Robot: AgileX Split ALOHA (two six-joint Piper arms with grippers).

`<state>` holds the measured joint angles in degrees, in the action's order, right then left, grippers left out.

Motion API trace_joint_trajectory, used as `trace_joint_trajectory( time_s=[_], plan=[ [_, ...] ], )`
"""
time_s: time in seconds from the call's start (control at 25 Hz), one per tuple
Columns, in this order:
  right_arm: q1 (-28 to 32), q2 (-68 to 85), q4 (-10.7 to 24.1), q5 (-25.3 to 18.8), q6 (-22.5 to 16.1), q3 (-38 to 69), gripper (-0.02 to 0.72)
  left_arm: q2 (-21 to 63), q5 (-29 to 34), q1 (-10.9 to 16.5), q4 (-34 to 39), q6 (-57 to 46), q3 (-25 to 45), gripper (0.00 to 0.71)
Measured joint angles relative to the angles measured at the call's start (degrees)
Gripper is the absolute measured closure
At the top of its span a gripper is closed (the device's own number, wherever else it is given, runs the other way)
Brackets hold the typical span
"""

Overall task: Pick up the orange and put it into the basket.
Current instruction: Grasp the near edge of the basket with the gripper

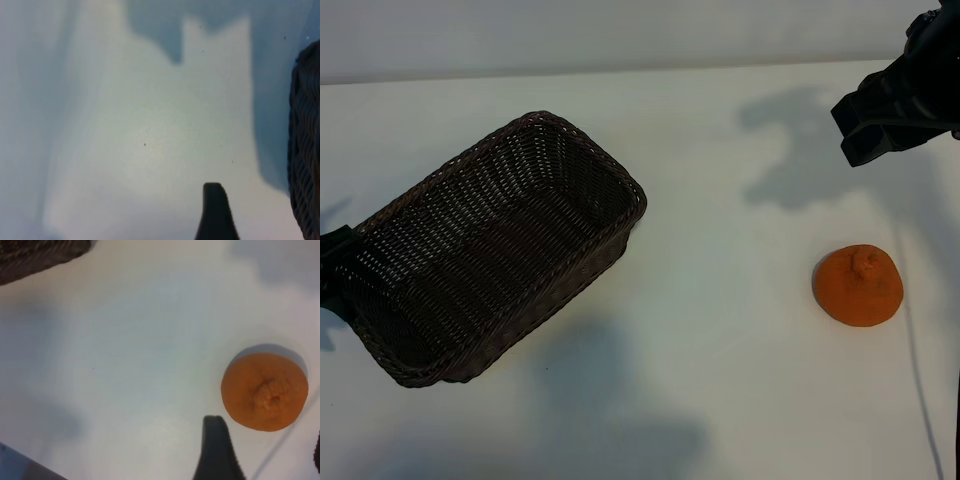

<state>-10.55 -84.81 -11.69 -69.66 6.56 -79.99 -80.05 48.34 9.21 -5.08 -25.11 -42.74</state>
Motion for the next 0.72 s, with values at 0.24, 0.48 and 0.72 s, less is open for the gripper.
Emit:
trace_joint_trajectory(
  time_s=[0.24,0.48,0.72],
  plan=[
    [0.00,0.00,-0.02,0.00,0.00,0.00,0.248,0.02,-0.21,0.17,-1.62,1.84,0.00,0.185],
    [0.00,0.00,-0.32,0.00,0.00,0.00,0.248,-0.24,5.43,0.17,-2.64,2.30,-4.34,0.185],
    [0.00,0.00,-0.95,0.00,0.00,0.00,0.248,-0.24,5.53,0.17,-2.68,2.35,-5.67,0.185]
  ],
)
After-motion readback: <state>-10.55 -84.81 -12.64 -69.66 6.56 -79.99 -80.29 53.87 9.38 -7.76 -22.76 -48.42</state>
